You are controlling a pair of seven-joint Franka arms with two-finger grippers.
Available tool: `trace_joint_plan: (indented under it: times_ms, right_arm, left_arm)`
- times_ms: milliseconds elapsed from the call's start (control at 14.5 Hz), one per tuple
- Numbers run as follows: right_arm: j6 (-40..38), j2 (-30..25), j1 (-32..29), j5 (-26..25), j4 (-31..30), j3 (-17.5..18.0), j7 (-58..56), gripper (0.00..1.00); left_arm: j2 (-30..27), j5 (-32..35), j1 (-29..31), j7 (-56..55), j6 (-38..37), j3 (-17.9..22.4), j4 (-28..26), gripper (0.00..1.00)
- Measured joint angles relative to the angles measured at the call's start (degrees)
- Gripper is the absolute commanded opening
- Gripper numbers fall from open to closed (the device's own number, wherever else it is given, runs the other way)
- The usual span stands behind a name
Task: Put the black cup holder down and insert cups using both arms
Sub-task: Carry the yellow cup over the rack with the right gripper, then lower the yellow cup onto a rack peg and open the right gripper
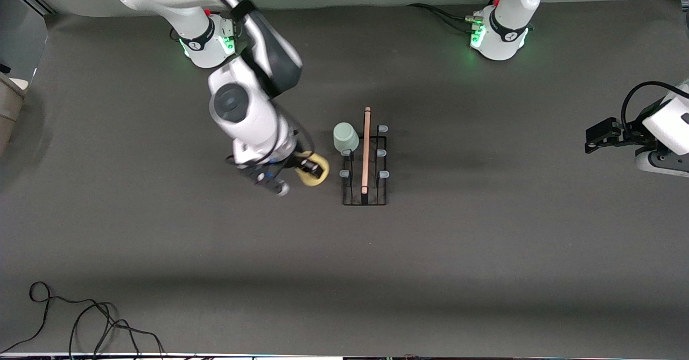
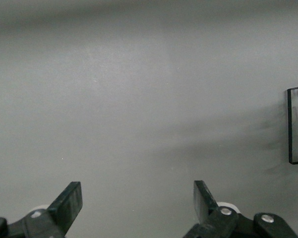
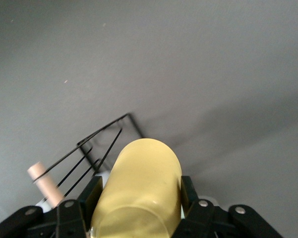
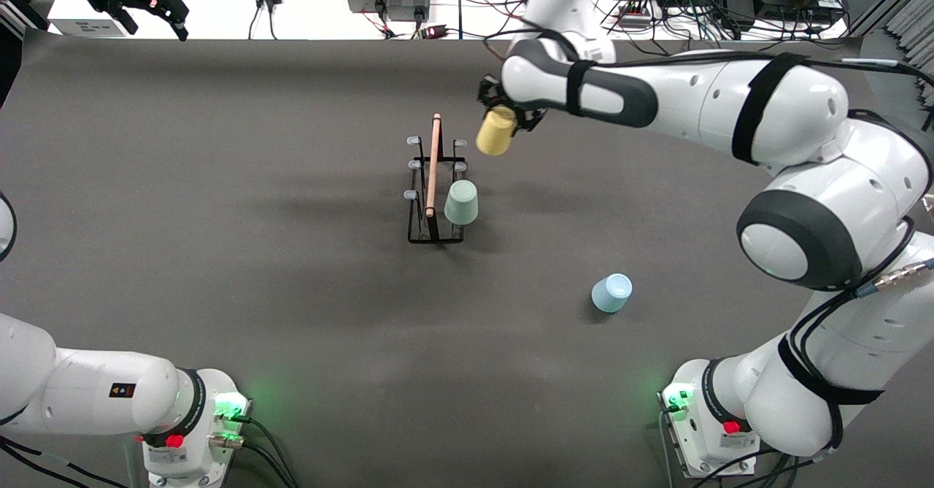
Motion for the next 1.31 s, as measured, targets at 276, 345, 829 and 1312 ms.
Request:
trace_joint_plan:
  times_ms: [276, 345, 829, 1312]
  right_arm:
    - [0.1, 0.6, 1.7, -1.1, 1.5, -0.1, 5.9, 0.0]
    - [0.2, 0.9, 1.6, -1.8, 1.7, -0.3, 6.5, 0.0]
    - [0.4, 7.6, 1.6, -2.5, 9.5, -0.9, 9.0, 0.0]
    - [2.9, 11.7, 3.0, -2.7, 11.2, -0.8, 9.5, 0.0]
  left_arm:
    - [0.1, 0.0, 0.0, 0.0, 0.0, 0.0, 0.0, 1.0]
    - [0.1, 0.0, 0.0, 0.0, 0.0, 0.0, 0.0, 1.0]
    - [0.3, 0.0, 0.0, 0.0, 0.0, 0.0, 0.0, 1.0]
    - [0.4, 0.0, 0.0, -0.1, 0.0, 0.0, -0.4, 1.0]
